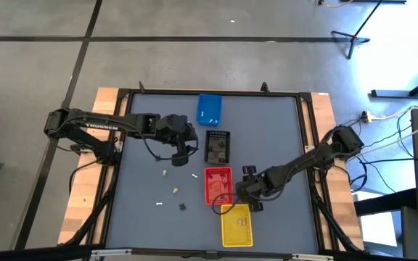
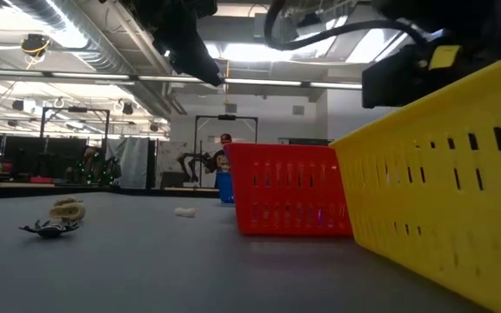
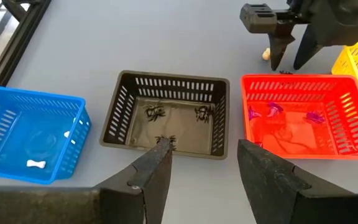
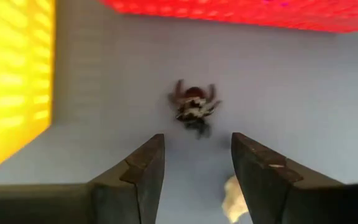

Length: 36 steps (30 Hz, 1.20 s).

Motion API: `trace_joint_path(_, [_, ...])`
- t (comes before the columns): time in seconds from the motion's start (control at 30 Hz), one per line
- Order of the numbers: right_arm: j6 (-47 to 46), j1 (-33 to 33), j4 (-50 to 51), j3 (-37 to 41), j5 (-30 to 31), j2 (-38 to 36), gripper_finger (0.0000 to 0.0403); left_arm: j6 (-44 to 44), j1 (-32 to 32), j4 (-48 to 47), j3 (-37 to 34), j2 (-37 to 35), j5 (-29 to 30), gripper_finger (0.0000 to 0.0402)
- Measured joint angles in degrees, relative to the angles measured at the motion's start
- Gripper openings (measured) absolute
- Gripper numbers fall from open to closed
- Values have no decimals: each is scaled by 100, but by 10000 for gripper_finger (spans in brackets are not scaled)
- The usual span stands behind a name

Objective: Sort Halloween decoration
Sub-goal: Put the black spider toy into the black bin

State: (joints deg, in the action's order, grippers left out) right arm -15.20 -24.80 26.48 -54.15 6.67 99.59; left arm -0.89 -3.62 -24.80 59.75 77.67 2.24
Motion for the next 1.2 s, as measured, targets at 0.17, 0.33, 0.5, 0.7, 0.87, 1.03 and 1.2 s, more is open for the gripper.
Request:
trace_joint_path(0.17, [26, 186, -33, 0, -80, 0, 184, 0, 0, -2, 0, 0, 0, 175])
trace_joint_path(0.33, [66, 298, -252, 2, -278, 7, 184, -2, 0, -2, 0, 0, 0, 175])
trace_joint_path(0.5, [69, 313, -328, 2, -626, 7, 184, 0, 0, -4, 0, 0, 0, 175])
trace_joint_path(0.7, [68, 311, -350, 2, -621, 7, 184, -2, 0, -4, 0, 0, 0, 175])
trace_joint_path(0.87, [8, 311, -404, 2, -615, 7, 184, -2, 0, -5, 0, 0, 0, 175])
trace_joint_path(1.03, [-285, 311, -404, 2, -536, 7, 184, 0, 0, -6, 0, 0, 0, 175])
trace_joint_path(1.2, [-435, 311, -403, 2, -395, 7, 184, 0, 0, -4, 0, 0, 2, 175])
